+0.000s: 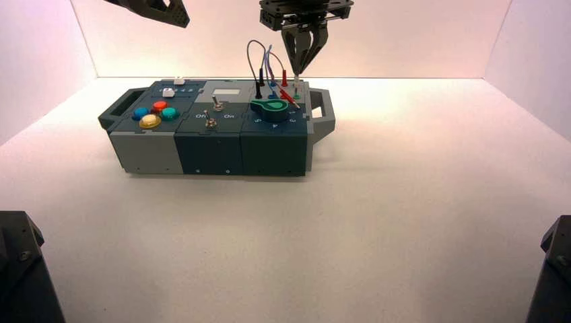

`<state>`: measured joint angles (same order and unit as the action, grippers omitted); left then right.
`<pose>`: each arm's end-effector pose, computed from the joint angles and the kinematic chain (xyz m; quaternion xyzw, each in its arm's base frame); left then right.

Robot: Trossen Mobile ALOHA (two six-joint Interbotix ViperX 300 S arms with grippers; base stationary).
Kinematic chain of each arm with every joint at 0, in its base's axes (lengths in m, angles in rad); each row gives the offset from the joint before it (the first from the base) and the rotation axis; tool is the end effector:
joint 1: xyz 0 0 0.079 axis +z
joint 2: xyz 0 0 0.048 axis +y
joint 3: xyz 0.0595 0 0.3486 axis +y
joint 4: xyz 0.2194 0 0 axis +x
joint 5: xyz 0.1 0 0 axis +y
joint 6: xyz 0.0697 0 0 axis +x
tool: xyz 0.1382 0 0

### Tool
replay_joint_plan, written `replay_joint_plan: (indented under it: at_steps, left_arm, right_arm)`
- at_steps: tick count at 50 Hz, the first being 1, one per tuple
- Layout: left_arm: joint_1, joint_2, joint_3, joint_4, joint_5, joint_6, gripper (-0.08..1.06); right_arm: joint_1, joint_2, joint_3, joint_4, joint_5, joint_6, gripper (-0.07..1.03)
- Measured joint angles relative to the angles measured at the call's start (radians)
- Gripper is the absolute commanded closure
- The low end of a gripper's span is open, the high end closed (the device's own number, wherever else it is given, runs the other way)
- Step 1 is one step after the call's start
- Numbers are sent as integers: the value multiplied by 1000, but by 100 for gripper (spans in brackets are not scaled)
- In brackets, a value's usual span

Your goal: Insert the white wire.

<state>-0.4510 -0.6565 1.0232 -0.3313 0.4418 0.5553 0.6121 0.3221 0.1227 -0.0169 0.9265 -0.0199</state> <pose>0.2375 -0.1471 0.1791 0.1708 0.3418 -0.3145 0.8689 0.4078 0.2829 0.0977 -0.2059 0.5989 0.2372 0.7366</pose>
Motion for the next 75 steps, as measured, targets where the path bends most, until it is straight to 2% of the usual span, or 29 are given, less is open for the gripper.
replay_joint_plan:
  at_steps: [35, 68, 72, 75]
  left_arm:
    - [0, -8, 2, 0, 0, 0, 44]
    - [0, -9, 2, 0, 2, 0, 44]
    - [0, -9, 0, 0, 2, 0, 44]
    - [0, -9, 0, -2, 2, 0, 44]
  right_arm:
    - [0, 25, 0, -8, -5, 0, 98]
    - [-2, 55, 9, -9, -46, 0, 98]
    - [-2, 57, 8, -9, -46, 0, 96]
    - [-2, 61, 11, -9, -51, -2, 87]
